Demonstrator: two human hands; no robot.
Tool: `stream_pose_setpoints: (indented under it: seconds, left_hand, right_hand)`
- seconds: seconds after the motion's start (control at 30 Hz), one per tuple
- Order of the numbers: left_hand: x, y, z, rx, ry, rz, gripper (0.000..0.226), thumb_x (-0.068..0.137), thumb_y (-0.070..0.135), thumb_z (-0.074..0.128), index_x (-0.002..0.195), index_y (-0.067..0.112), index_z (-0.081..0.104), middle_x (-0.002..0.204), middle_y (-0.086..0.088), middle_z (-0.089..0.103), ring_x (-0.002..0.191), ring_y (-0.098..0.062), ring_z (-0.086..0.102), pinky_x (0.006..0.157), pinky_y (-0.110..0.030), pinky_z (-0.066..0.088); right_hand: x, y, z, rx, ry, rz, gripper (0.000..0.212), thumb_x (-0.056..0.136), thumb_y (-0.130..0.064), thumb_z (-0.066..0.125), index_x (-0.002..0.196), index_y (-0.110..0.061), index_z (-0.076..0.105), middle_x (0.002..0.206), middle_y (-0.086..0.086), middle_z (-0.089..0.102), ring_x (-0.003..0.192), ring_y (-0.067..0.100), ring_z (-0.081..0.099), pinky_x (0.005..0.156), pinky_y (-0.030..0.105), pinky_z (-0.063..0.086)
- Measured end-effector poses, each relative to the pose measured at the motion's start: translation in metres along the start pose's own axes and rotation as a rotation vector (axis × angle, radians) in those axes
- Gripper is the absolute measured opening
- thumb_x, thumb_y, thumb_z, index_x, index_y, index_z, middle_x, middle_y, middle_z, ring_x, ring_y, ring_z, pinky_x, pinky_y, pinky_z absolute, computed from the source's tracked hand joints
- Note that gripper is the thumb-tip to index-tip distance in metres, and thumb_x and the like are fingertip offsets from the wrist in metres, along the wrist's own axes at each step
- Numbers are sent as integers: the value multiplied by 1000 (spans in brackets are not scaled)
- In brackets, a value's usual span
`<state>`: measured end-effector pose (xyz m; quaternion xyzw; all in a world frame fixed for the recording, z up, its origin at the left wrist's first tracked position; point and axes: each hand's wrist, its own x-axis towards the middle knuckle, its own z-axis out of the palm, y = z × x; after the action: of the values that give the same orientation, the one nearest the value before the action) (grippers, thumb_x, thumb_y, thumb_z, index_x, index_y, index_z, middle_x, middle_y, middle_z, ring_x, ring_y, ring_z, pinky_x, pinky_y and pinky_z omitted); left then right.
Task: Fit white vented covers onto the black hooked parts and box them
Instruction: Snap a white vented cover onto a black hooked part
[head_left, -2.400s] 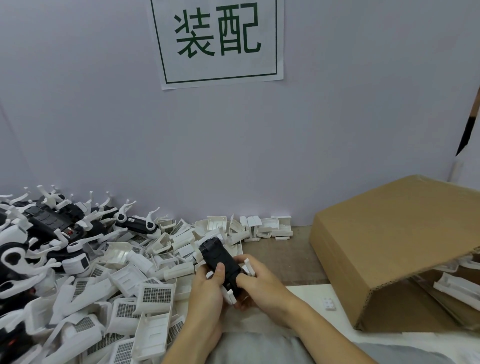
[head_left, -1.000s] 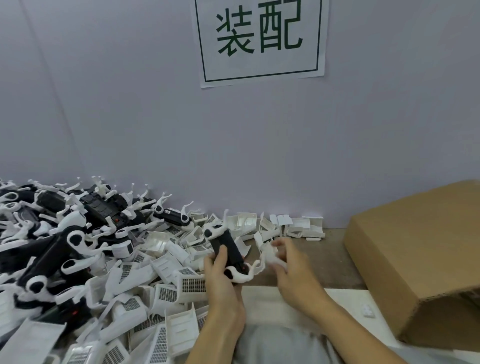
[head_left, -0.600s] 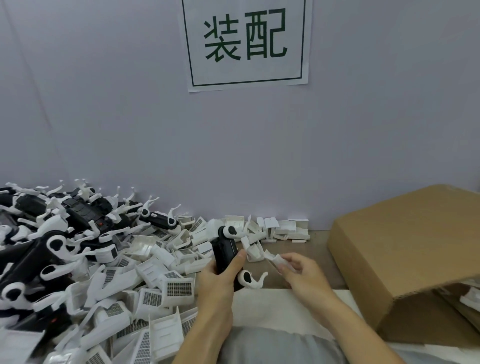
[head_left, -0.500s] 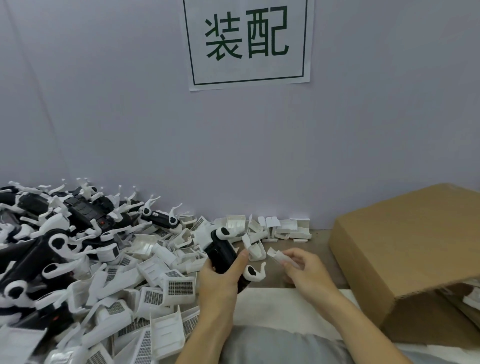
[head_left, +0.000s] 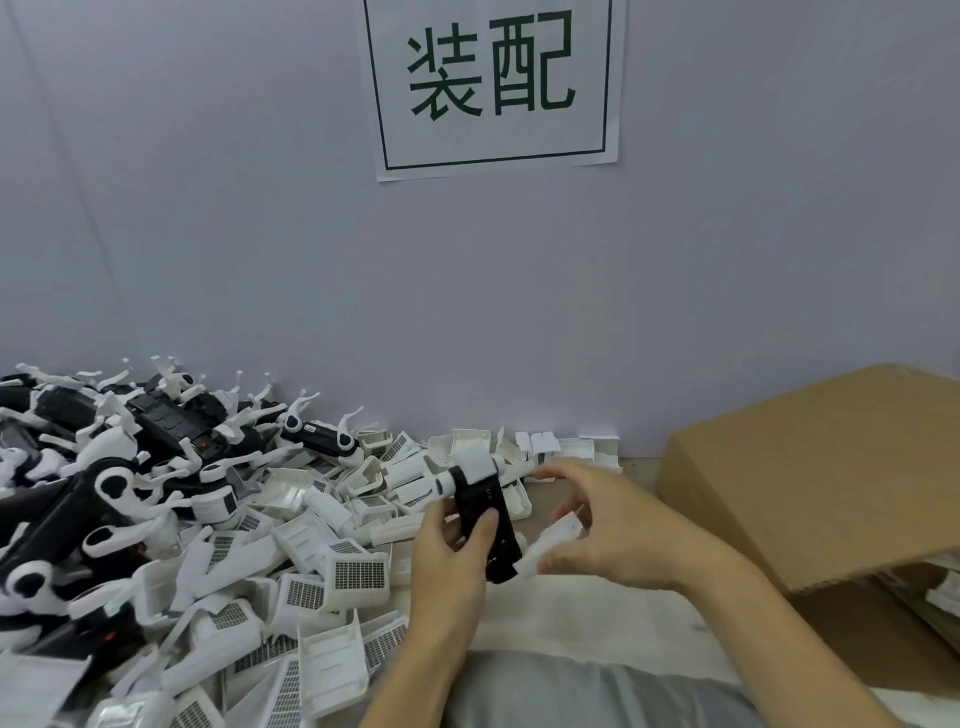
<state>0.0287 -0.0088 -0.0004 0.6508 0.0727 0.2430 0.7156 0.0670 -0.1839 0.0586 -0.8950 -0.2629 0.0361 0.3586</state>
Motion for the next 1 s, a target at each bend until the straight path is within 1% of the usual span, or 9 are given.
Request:
stream_pose_setpoints:
  seconds: [0.13, 0.27, 0.43, 0.5, 0.6, 0.7, 0.77, 0.9, 1.0]
  left_hand:
    - [-4, 0, 6, 53, -165, 49, 17, 100, 12, 58, 109, 18, 71, 98, 1, 78, 96, -15, 73, 82, -27, 57]
    - [-7, 5, 8, -53, -195, -18, 26, 105, 15, 47, 103, 22, 72, 93, 9, 78, 88, -4, 73, 65, -11, 51]
    - [-7, 6, 10, -135, -221, -70, 25, 104, 19, 48, 113, 17, 71, 101, -1, 78, 91, -10, 74, 64, -14, 53]
    - [-6, 5, 9, -150, -195, -91, 24, 103, 21, 50, 112, 15, 72, 92, -1, 78, 77, -8, 72, 54, -14, 49]
    - [-3, 2, 6, -143, -129, -100, 22, 102, 23, 54, 112, 14, 71, 91, 0, 78, 79, -8, 73, 59, -16, 52]
    - [-1, 3, 5, -150, -99, -104, 23, 102, 26, 54, 112, 16, 72, 100, -2, 78, 96, -15, 74, 83, -30, 57]
    - [-2, 3, 6, -168, -108, -120, 24, 101, 27, 54, 110, 15, 73, 100, -5, 78, 94, -18, 75, 84, -33, 58]
    - [-4, 1, 6, -132, -148, -121, 25, 100, 30, 54, 110, 20, 74, 101, -4, 78, 96, -21, 74, 86, -41, 57]
    - [-3, 0, 6, -139, -150, -133, 23, 101, 27, 53, 108, 22, 75, 101, -4, 78, 97, -23, 74, 87, -45, 57]
  right_hand:
    - [6, -10, 20, 117, 97, -53, 84, 72, -41, 83, 142, -40, 37, 97, -24, 64, 85, -7, 63, 69, 11, 50]
    - [12, -11, 44, 232, 337, 3, 95, 75, -49, 81, 149, -38, 24, 103, -19, 65, 90, -3, 64, 78, 19, 55]
    - [14, -16, 65, 183, 566, -45, 44, 84, -43, 74, 123, -31, 59, 90, -19, 67, 84, -5, 64, 71, 16, 54]
    - [13, -17, 68, 78, 530, -117, 27, 88, -41, 68, 113, -32, 64, 95, -18, 65, 90, 0, 61, 80, 24, 54]
    - [12, -14, 71, 83, 368, -225, 41, 91, -27, 64, 132, -25, 59, 116, -17, 59, 108, 0, 57, 95, 24, 50]
    - [12, -13, 74, 348, 447, -158, 27, 95, -18, 63, 121, -24, 64, 107, -14, 66, 96, -5, 63, 78, 12, 51]
    - [14, -10, 74, 584, 453, -13, 10, 96, -21, 65, 105, -22, 67, 94, -5, 71, 86, 1, 68, 70, 13, 51]
    - [11, -4, 69, 847, 189, 109, 29, 101, -32, 54, 97, -11, 74, 93, 4, 78, 87, 18, 75, 68, 23, 56]
    - [10, -5, 69, 945, 142, 76, 33, 103, -29, 49, 100, -11, 76, 96, 9, 78, 91, 23, 75, 69, 24, 58]
